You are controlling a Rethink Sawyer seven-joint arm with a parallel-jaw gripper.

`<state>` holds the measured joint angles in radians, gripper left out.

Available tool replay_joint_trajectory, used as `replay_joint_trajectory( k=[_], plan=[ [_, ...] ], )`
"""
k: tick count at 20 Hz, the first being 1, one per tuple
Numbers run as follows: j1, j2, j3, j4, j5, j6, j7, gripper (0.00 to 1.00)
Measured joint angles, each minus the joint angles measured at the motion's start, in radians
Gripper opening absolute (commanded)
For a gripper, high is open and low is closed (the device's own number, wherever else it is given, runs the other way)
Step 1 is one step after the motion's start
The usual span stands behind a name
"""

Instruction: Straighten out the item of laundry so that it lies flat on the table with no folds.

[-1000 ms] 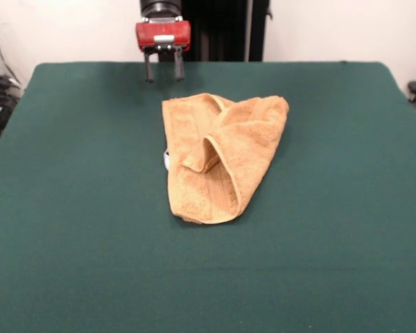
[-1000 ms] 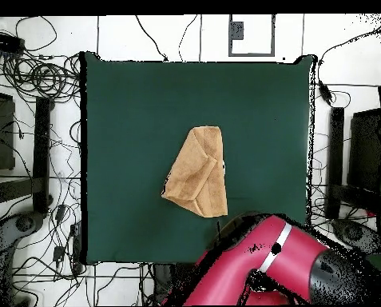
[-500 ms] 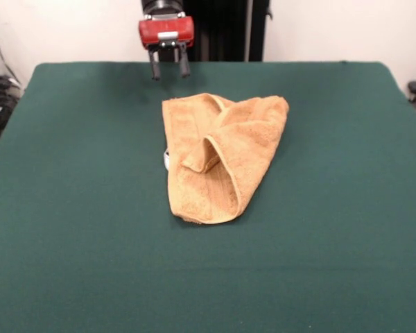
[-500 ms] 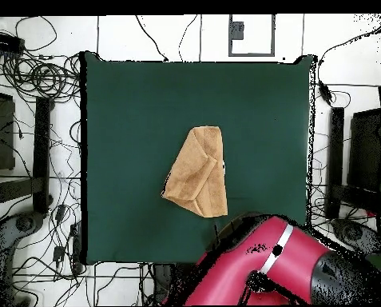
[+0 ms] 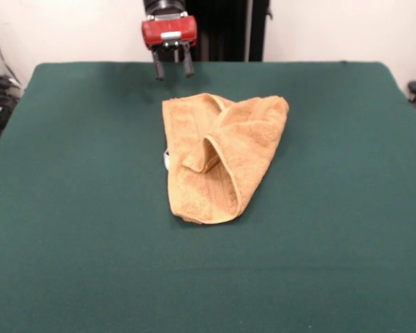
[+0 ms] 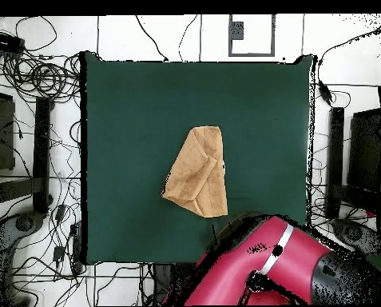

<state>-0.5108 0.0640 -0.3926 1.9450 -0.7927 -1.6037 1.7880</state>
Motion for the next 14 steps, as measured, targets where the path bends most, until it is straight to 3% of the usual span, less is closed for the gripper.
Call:
replay_joint_trajectory(
  k=[14],
  plan=[
    [0.0, -0.021, 0.031, 0.01, -0.022, 0.0, 0.0, 1.0]
  ],
)
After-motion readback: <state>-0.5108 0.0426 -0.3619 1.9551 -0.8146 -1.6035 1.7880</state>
